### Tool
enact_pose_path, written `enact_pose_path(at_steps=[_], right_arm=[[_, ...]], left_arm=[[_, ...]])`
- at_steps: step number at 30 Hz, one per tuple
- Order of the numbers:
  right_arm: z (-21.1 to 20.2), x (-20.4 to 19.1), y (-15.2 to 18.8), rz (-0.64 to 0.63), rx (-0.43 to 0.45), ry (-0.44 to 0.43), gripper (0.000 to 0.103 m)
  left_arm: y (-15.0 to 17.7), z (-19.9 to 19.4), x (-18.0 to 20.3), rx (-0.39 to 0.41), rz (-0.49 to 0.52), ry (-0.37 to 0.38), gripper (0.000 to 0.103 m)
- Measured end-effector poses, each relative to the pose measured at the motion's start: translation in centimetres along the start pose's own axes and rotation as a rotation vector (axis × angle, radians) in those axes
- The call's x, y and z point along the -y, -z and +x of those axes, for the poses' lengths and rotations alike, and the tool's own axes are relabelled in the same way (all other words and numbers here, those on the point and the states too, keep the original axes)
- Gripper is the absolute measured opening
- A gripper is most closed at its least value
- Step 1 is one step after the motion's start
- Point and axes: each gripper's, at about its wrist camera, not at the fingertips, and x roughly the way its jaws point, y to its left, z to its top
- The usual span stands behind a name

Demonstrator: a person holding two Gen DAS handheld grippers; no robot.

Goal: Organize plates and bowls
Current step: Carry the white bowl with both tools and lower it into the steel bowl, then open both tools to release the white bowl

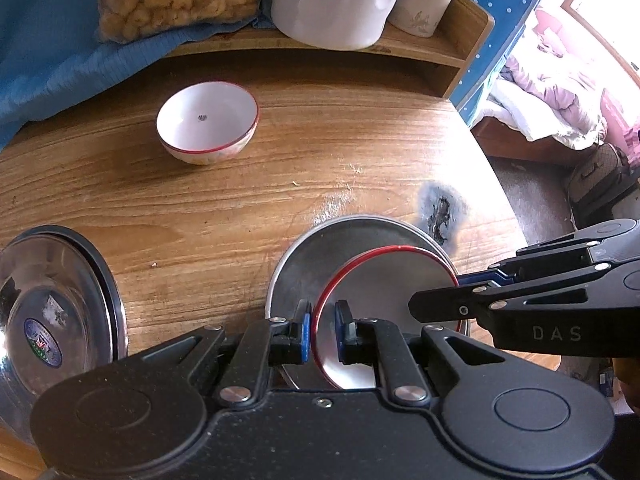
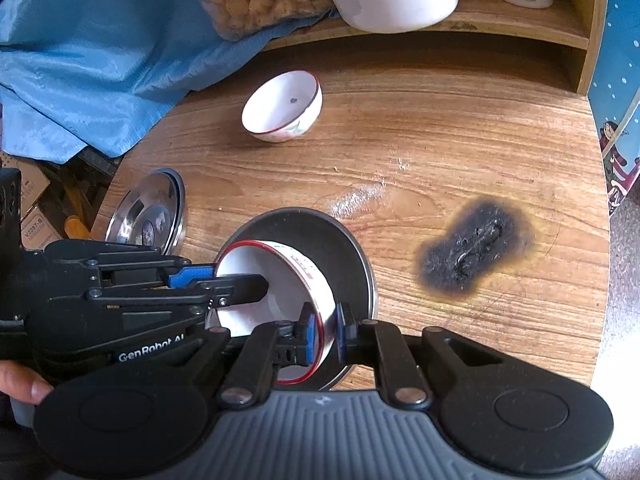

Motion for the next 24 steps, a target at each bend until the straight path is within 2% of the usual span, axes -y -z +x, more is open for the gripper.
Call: enact_pose_path(at_steps=[19, 22, 24], right_arm=[[0.88, -0.27, -0.43, 0.014, -0.027, 0.009, 0.015], [0.86, -0.29, -0.41, 0.016, -0.025, 0.011, 0.017], [0.78, -0.35, -0.44, 0.016, -0.021, 0.016, 0.022]], left_arm=[[-0.26, 0.68, -0.1, -0.024, 0.0, -0.042, 0.013], [-0.26, 0.64, -0.13, -0.021, 0.002, -0.04, 0.014], [-0.32, 0.51, -0.16, -0.017, 0.003, -0.042, 0.014]])
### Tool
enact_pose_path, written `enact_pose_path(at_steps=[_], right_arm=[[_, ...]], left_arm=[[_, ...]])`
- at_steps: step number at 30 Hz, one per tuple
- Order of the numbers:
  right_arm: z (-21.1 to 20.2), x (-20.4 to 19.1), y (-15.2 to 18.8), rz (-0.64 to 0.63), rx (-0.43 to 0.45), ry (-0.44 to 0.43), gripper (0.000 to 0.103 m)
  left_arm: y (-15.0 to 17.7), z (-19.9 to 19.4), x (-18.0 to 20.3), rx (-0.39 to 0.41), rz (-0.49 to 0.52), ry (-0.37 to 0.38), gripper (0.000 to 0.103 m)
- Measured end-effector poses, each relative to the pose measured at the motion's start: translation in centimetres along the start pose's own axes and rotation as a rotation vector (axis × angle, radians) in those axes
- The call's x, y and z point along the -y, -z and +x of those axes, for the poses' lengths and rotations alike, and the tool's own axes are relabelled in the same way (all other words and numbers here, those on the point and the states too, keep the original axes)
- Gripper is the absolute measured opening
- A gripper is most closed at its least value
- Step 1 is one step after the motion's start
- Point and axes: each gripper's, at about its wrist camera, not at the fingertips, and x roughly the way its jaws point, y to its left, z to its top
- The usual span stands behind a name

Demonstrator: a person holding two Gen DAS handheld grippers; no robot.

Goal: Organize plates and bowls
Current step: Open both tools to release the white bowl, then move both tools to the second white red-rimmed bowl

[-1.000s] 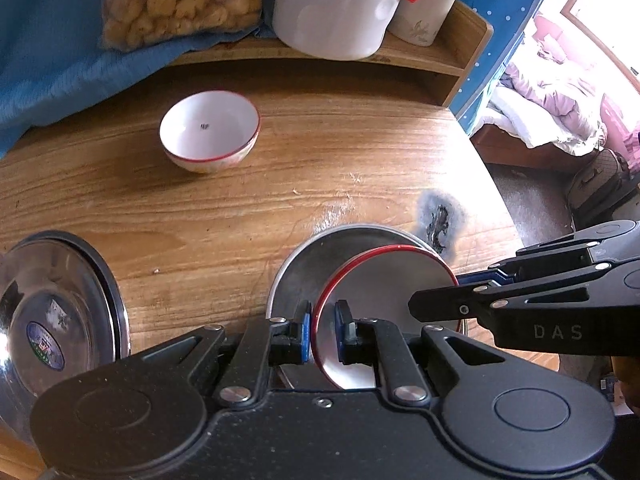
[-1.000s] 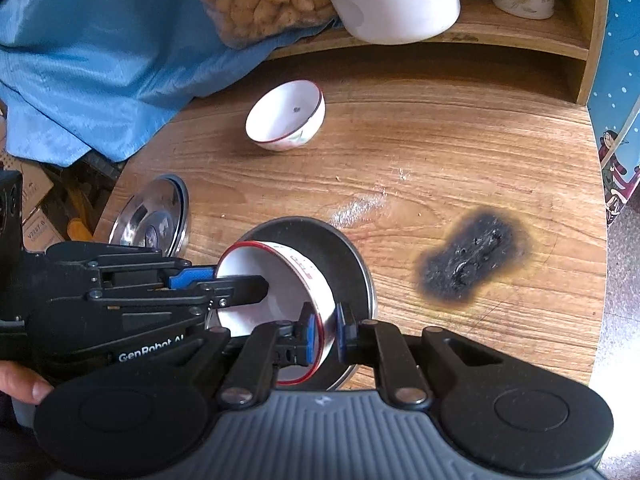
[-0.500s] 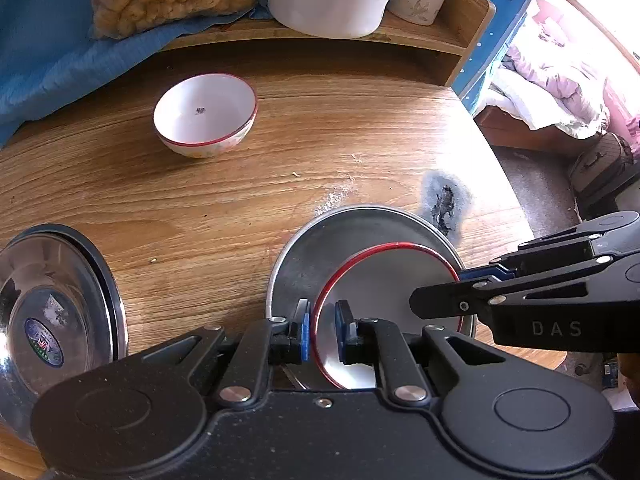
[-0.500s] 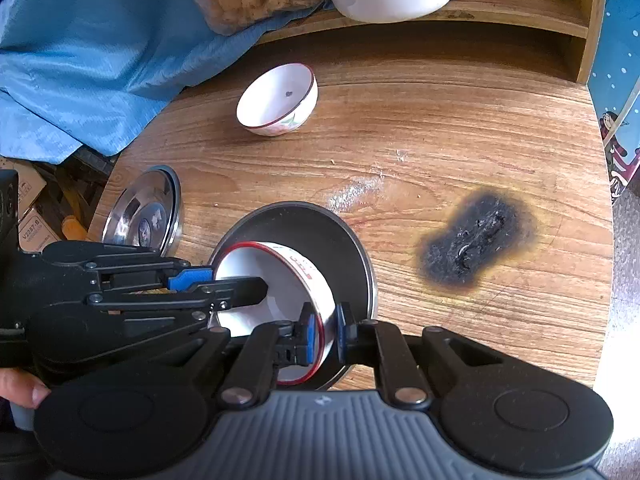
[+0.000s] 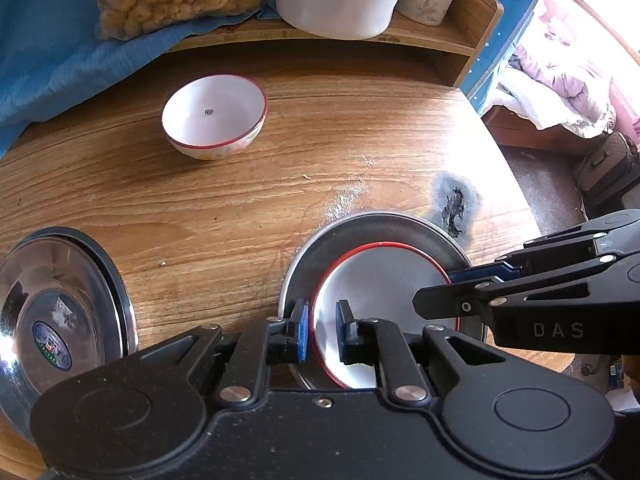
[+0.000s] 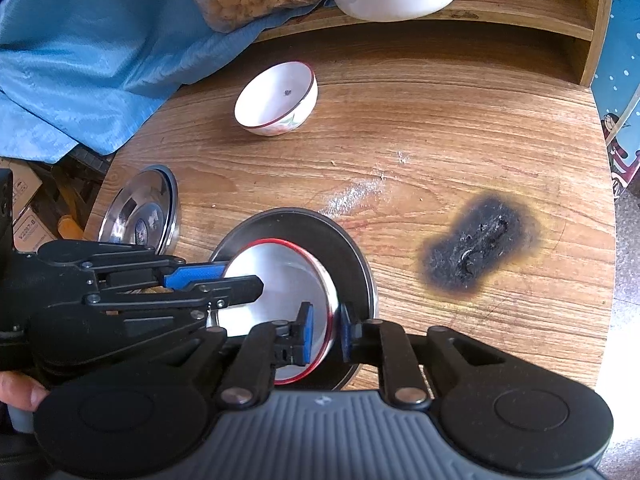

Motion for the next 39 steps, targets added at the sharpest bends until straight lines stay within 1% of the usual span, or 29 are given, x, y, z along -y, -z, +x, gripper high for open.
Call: enact_pose_path(at_steps=[1, 4, 6, 8, 9, 10, 11, 12, 13, 14, 16, 18, 19, 21, 22, 23, 24, 26, 29, 32, 34, 36, 39], right_arm=[[-0.1, 0.0, 0.0, 0.001, 0.004, 0.004, 0.025], [-0.3, -0.3, 0.0, -0.004, 0.017, 0.01, 0.027], [-0.5, -0.5, -0.1, -0.014, 0.025, 0.018, 0.029], [-0.8, -0.8, -0.2, -0.026, 0.035, 0.025, 0.032], [-0.9, -1.0, -0.3, -0.03, 0.042, 0.027, 0.037], [-1.1, -1.1, -0.3, -0.033, 0.049, 0.031, 0.041], [-1.2, -1.1, -0.4, -0.035, 0.057, 0.031, 0.044], [-1.4, -1.2, -0.5, -0.032, 0.063, 0.027, 0.045], [-1.5, -1.2, -0.6, -0.03, 0.069, 0.028, 0.046], [-1.6, -1.3, -0.6, -0.03, 0.074, 0.029, 0.048], [-1.8, -1.6, -0.6, -0.032, 0.086, 0.028, 0.054], [-1.9, -1.9, -0.8, -0.041, 0.098, 0.035, 0.061], [-1.9, -2.1, -0.9, -0.046, 0.103, 0.043, 0.064], [-1.9, -2.4, -1.1, -0.052, 0.114, 0.056, 0.075], [-1.9, -2.5, -1.2, -0.053, 0.118, 0.056, 0.078], [-1.8, -2.5, -1.3, -0.051, 0.121, 0.059, 0.085], [-1.7, -2.6, -1.4, -0.049, 0.125, 0.062, 0.089], [-1.3, -2.5, -1.7, -0.043, 0.13, 0.06, 0.092], [-0.5, -2.5, -2.3, -0.024, 0.12, 0.042, 0.103], [0.0, -3.0, -2.9, -0.035, 0.139, 0.046, 0.103], [0.2, -3.5, -3.3, -0.058, 0.163, 0.066, 0.103], [0.3, -4.0, -3.6, -0.079, 0.194, 0.095, 0.103], [0.6, -4.5, -4.1, -0.105, 0.21, 0.136, 0.103]], left_arm=[[0.0, -0.1, 0.0, 0.002, 0.001, -0.002, 0.015], [-0.2, -0.6, 0.1, 0.018, 0.009, -0.014, 0.016], [-0.4, -1.0, 0.0, 0.029, 0.008, -0.013, 0.018], [-0.5, -1.5, -0.2, 0.039, 0.001, 0.0, 0.02], [-0.6, -1.7, -0.4, 0.044, -0.007, 0.009, 0.021], [-0.7, -2.0, -0.5, 0.052, -0.017, 0.022, 0.028], [-0.9, -2.3, -0.7, 0.064, -0.028, 0.027, 0.041], [-1.0, -2.6, -1.0, 0.079, -0.039, -0.015, 0.049], [-1.2, -2.9, -1.3, 0.093, -0.043, -0.048, 0.066], [-1.4, -3.2, -1.7, 0.111, -0.055, -0.07, 0.074], [-1.8, -3.8, -3.1, 0.14, -0.106, -0.075, 0.077], [-2.3, -4.1, -4.5, 0.152, -0.159, -0.09, 0.082], [-2.4, -4.1, -5.0, 0.159, -0.178, -0.108, 0.086], [-2.7, -4.3, -6.2, 0.167, -0.205, -0.142, 0.09], [-2.7, -4.2, -6.7, 0.169, -0.217, -0.153, 0.094], [-2.7, -4.2, -7.1, 0.171, -0.232, -0.164, 0.098], [-2.7, -4.2, -7.7, 0.172, -0.248, -0.173, 0.099], [-2.7, -3.9, -8.8, 0.161, -0.286, -0.167, 0.101], [-2.7, -3.3, -10.6, 0.125, -0.365, -0.123, 0.102], [-2.9, -2.2, -12.3, 0.074, -0.43, -0.099, 0.102], [-3.2, -1.6, -13.2, 0.068, -0.437, -0.087, 0.102], [-3.9, -1.1, -13.7, 0.065, -0.419, -0.094, 0.102], [-5.2, -0.5, -14.3, 0.071, -0.388, -0.101, 0.102]])
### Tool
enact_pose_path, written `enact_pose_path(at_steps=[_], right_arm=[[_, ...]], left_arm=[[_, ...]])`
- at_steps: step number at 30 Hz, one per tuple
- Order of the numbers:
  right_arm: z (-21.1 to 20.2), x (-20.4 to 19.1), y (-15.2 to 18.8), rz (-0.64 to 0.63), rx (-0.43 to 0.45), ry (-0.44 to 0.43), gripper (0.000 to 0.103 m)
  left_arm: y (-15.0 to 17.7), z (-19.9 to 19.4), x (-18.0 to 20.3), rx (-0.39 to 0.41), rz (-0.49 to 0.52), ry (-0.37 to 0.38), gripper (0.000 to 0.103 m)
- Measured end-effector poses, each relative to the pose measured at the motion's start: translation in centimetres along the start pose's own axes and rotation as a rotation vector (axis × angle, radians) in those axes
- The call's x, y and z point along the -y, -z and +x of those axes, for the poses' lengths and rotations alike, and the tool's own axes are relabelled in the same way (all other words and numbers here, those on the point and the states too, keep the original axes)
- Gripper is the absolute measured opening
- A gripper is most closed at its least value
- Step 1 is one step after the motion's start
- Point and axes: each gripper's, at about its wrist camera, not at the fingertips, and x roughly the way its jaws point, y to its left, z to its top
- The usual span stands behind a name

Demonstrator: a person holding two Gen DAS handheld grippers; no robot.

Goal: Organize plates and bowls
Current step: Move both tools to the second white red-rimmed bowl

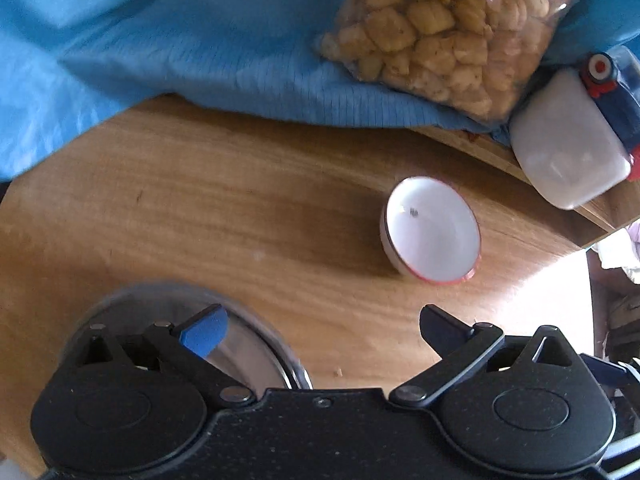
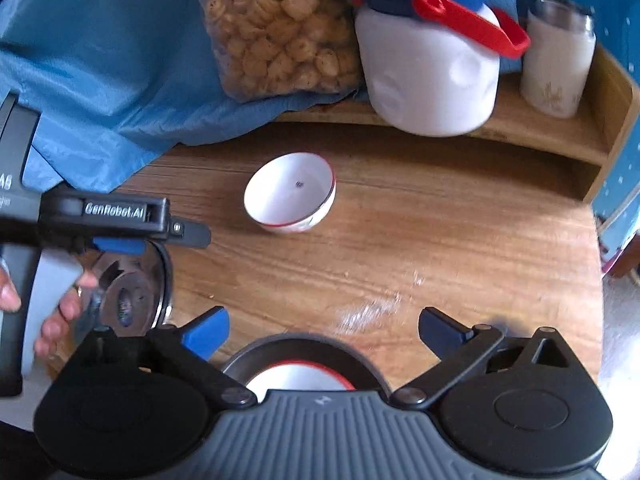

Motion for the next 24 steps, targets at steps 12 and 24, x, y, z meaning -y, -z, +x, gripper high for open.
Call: enact_pose_path(at_steps=[12, 24], right_arm=[[2.5, 4.1, -1.9, 0.251, -0.045, 0.107, 0.103], [5.5, 3.9, -6.7, 0.164, -0.048, 0.128, 0.103]], left_arm=[[-3.6, 2.3, -0.1, 0.022, 0.154, -0.026, 0.102], [-5.4, 5.2, 1.7, 0.028, 0.232, 0.029, 0.102]])
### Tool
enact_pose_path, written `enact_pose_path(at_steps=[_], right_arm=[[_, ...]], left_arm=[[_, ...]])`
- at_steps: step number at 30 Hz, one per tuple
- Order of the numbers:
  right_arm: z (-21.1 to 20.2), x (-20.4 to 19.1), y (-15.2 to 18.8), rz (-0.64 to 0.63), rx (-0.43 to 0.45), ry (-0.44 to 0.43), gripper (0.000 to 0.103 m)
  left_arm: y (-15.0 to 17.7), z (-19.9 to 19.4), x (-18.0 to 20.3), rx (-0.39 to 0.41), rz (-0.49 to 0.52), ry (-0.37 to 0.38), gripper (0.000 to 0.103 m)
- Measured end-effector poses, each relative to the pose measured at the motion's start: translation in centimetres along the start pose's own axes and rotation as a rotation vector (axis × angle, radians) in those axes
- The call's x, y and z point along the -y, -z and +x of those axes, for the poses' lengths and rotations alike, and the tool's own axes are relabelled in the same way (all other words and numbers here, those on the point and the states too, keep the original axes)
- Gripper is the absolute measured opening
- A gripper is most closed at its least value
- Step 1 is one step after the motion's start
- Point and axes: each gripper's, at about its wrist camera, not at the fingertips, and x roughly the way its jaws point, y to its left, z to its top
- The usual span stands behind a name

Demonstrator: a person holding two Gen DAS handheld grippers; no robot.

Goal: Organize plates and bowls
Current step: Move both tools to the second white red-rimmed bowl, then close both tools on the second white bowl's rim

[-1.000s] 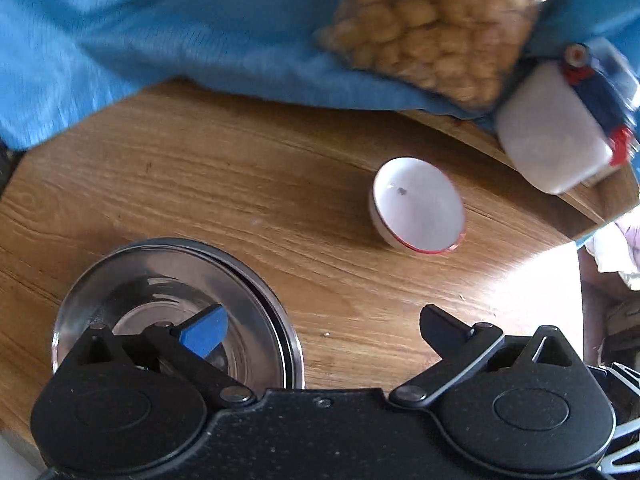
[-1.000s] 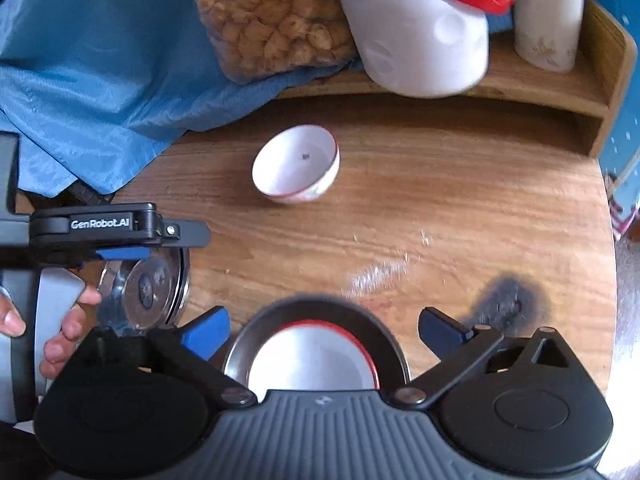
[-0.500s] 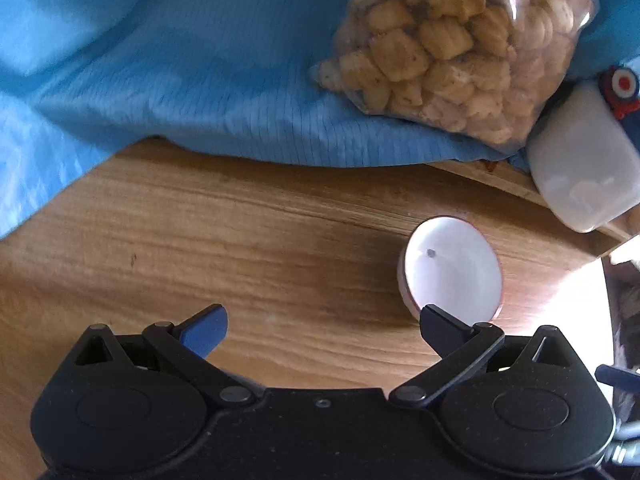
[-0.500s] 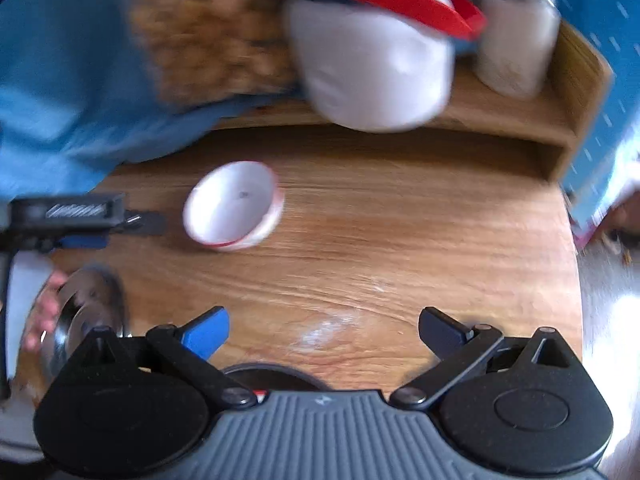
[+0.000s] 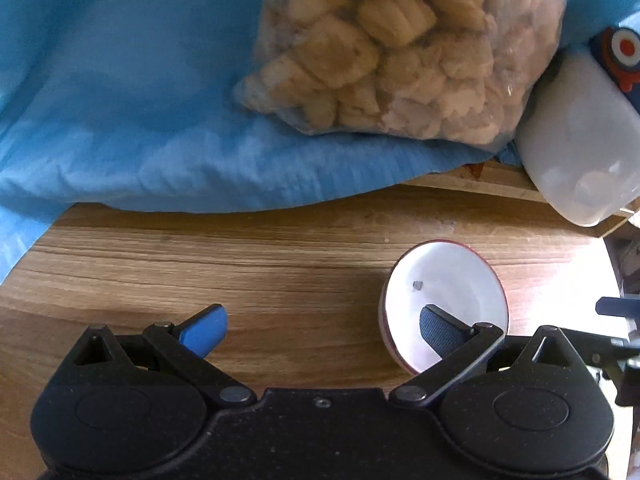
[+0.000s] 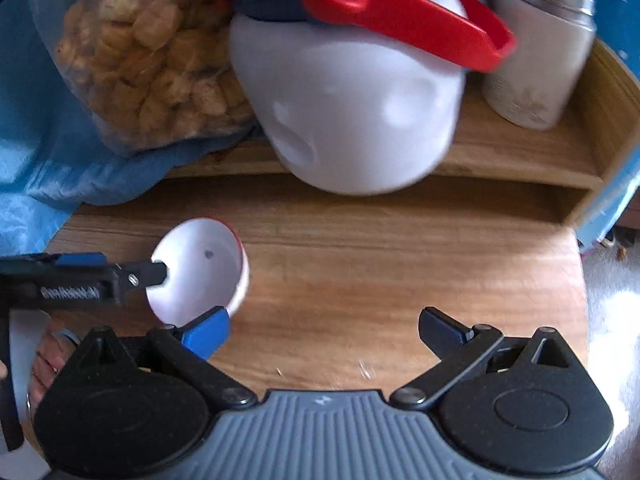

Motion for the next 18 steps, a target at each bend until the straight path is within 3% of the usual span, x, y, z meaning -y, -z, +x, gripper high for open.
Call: enact_pose_path(at_steps=[8, 15, 18], right_arm=[[2.2, -1.1, -1.2, -0.03, -0.018, -0.091, 0.103], [3.6, -0.8, -1.9, -0.006, -0.069, -0.077, 0.102], [3.3, -0.8, -1.9, -0.009, -0.057, -0.067, 0.094]], left_arm=[[1.2, 1.2, 0.4, -0.029, 0.047, -0.016, 0.102], [1.8, 1.0, 1.2, -0.009, 0.071, -0.03, 0.101], [1.9, 0.5, 1.5, 0.013, 0.078, -0.042, 0.099]])
